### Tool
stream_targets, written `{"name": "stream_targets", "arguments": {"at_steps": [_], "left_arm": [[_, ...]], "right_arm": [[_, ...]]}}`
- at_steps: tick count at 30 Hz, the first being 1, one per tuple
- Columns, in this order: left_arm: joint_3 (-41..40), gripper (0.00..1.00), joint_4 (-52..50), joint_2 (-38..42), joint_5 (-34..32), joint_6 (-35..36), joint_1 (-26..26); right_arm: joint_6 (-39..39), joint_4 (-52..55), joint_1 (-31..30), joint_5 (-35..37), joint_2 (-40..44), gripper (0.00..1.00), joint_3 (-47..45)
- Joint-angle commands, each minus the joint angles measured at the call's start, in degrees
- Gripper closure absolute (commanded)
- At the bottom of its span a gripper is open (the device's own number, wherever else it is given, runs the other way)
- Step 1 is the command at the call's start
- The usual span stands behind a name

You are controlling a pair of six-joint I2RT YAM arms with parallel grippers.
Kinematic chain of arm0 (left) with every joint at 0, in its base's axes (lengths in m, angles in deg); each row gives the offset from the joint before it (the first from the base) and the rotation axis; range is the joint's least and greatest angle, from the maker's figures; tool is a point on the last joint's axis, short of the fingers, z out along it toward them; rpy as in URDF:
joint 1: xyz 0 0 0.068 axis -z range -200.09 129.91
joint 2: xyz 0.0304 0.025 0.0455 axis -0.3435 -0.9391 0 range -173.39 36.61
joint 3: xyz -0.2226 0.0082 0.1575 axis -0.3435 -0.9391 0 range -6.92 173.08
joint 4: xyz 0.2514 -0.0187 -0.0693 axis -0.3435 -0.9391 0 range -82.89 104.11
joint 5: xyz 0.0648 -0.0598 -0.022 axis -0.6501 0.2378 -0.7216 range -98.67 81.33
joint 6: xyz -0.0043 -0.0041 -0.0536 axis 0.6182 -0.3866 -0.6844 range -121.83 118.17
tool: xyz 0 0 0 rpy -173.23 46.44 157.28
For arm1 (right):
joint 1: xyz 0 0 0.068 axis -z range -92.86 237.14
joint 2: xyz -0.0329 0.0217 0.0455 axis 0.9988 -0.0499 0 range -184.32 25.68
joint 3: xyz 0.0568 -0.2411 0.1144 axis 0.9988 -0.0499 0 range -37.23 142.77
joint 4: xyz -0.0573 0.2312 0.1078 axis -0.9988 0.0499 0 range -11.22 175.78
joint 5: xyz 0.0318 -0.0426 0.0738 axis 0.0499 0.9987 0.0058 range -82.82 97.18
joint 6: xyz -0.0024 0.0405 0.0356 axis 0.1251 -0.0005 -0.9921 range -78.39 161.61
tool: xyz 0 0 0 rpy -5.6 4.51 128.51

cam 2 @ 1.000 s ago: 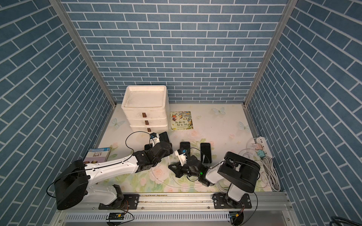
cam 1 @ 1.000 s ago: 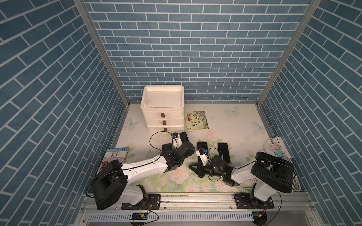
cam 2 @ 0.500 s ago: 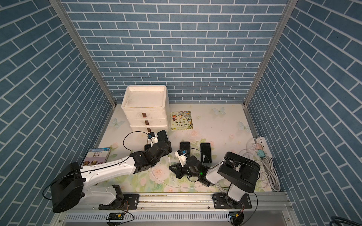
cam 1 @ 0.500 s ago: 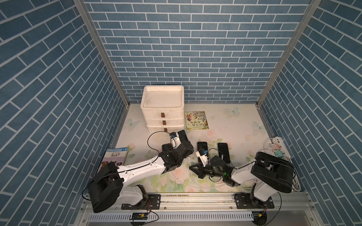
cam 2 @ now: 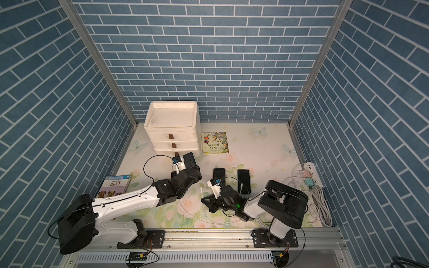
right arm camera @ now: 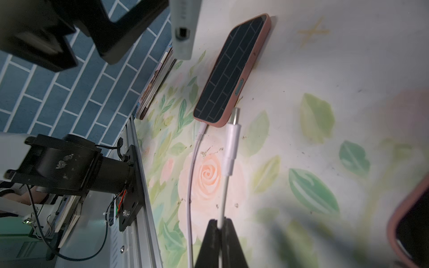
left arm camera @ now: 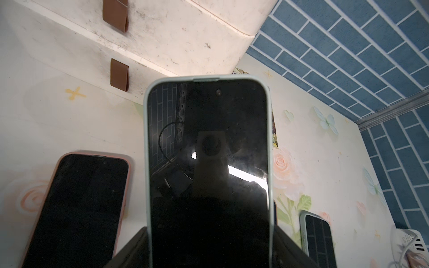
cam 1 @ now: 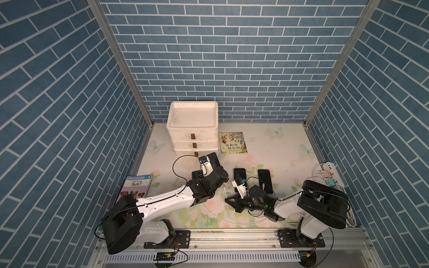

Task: Unplug the charging cable from the phone
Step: Remove the charging cable from the phone, then place the phone at the center of the board.

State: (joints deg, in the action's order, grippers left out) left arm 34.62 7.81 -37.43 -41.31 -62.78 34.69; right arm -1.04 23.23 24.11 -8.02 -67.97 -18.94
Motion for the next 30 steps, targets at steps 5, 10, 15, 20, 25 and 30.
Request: {"name": "stream_targets", "arguments": {"at_steps": [5, 10, 15, 20, 25, 30], "left_arm": [[1.60, 1.00, -0.91, 0.15, -2.12, 0.46, 0.24], [2.72, 1.00, -2.67, -1.85, -1.90, 0.14, 0.10], [3.31, 1.00, -4.53, -3.79, -1.39, -0.76, -0.24], [3.25, 1.00, -4.36, -6.06, 2.48, -0.01, -2.27], [4.32, 1.00, -5.25, -9.33, 4.59, 1.07, -3.18], [4.41, 1.00, -4.99, -10.09, 5.60, 2.58, -4.17]], "right_arm": [[3.02, 4.04, -0.80, 1.71, 0.41, 0.58, 0.79], [3.52, 6.71, -1.44, 3.13, 1.75, 0.36, 0.80], [3.95, 8.34, -1.63, 2.69, 1.59, 0.34, 1.15], [5.56, 11.45, -3.57, 1.38, 0.50, 0.36, 3.59], [5.74, 11.20, -3.99, -1.64, -2.54, 0.36, 5.85], [5.55, 9.61, -4.46, -5.27, -5.23, 0.37, 7.18]]}}
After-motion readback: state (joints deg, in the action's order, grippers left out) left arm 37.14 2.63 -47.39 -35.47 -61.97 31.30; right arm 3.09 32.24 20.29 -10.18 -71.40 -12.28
